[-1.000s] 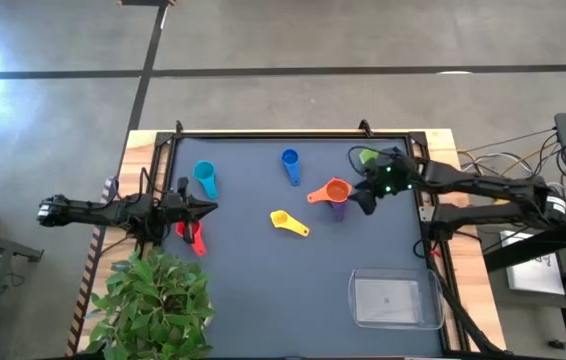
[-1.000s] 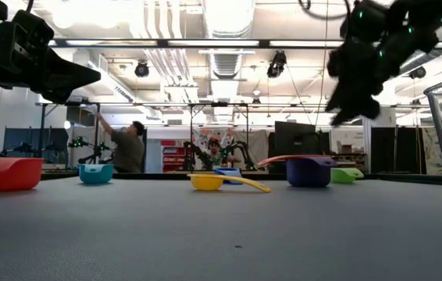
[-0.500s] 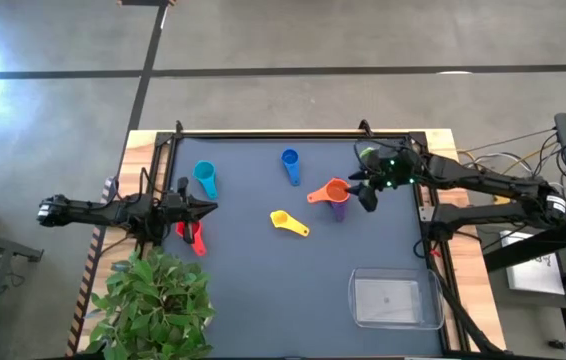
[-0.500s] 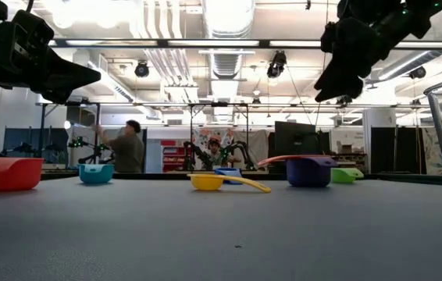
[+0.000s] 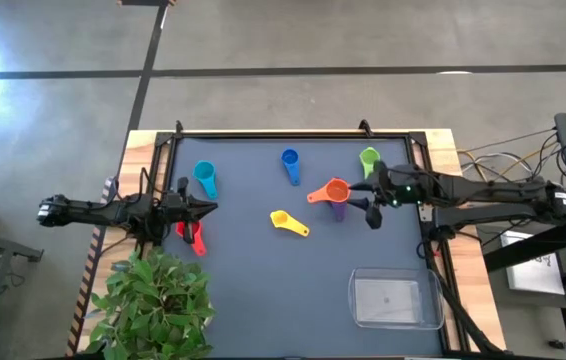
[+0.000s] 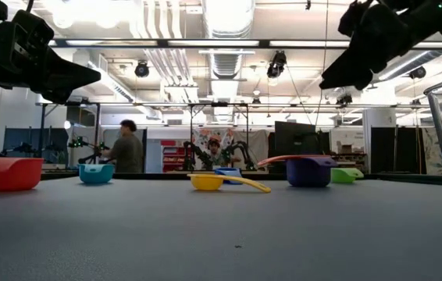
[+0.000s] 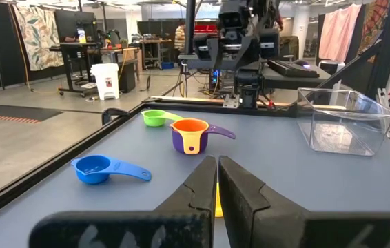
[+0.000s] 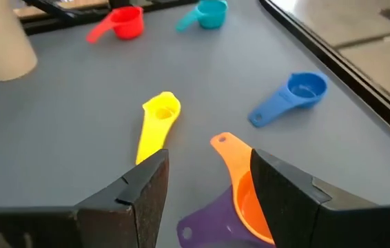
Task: Nest measuring cups in basket
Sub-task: Stack the red measuring cup on top of the orange measuring cup
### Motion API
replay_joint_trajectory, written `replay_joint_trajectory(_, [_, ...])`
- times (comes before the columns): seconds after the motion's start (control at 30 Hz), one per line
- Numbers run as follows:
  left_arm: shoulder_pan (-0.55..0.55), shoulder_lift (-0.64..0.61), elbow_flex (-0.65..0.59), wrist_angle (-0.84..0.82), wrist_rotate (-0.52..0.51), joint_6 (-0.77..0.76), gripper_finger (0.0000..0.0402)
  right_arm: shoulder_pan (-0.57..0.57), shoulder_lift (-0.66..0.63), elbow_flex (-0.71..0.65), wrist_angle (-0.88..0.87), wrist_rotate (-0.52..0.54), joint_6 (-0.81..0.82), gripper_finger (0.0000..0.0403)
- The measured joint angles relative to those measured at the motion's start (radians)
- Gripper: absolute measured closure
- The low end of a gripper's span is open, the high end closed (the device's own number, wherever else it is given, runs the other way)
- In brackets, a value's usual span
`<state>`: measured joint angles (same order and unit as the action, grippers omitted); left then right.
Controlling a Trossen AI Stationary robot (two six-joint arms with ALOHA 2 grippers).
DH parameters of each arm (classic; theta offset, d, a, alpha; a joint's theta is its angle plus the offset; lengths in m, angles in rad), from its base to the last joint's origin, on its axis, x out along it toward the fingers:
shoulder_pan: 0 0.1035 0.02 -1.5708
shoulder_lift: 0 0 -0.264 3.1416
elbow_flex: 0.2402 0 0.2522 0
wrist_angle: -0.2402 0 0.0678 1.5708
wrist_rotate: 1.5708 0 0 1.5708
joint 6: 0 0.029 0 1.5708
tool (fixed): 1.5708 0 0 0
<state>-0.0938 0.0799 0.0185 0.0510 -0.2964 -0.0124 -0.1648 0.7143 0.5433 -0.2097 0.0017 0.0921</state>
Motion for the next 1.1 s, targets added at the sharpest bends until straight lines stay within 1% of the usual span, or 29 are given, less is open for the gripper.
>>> replay_joint_trajectory(0.2, [0.000, 0.000, 0.000, 0.000, 0.000, 0.000, 0.0402, 0.012, -0.016, -0.071, 0.095, 0.002, -0.013, 0.0209])
replay_joint_trajectory(0.43, [0.000, 0.000, 0.000, 0.013, 0.000, -0.001, 0.0402, 0.012, -0.013, -0.082, 0.135, 0.002, -0.063, 0.0209])
replay_joint_trajectory(0.47, [0.000, 0.000, 0.000, 0.018, 0.000, -0.017, 0.0402, 0.012, -0.013, -0.082, 0.134, 0.002, -0.069, 0.0209])
replay_joint_trajectory(0.63, [0.000, 0.000, 0.000, 0.058, -0.006, -0.214, 0.0402, 0.012, -0.013, -0.082, 0.135, 0.002, -0.094, 0.0209])
replay_joint_trajectory(0.7, [0.000, 0.000, 0.000, 0.078, -0.040, -0.265, 0.0402, 0.012, -0.013, -0.086, 0.142, 0.002, -0.101, 0.0209])
replay_joint_trajectory(0.8, [0.000, 0.009, 0.001, 0.076, -0.177, -0.356, 0.0402, 0.012, -0.013, -0.088, 0.142, 0.002, -0.129, 0.0209])
replay_joint_trajectory(0.83, [0.000, 0.014, 0.008, 0.053, -0.207, -0.360, 0.0402, 0.012, -0.013, -0.088, 0.141, 0.002, -0.131, 0.0209])
replay_joint_trajectory(0.93, [0.000, 0.043, 0.070, -0.060, -0.215, -0.409, 0.0402, 0.012, -0.013, -0.089, 0.141, 0.001, -0.139, 0.0209])
replay_joint_trajectory(1.03, [0.000, 0.100, 0.169, -0.208, -0.218, -0.509, 0.0402, 0.012, -0.013, -0.090, 0.141, 0.001, -0.142, 0.0209])
replay_joint_trajectory(1.1, [0.000, 0.155, 0.244, -0.325, -0.238, -0.567, 0.0402, 0.012, -0.013, -0.090, 0.141, 0.001, -0.147, 0.0209])
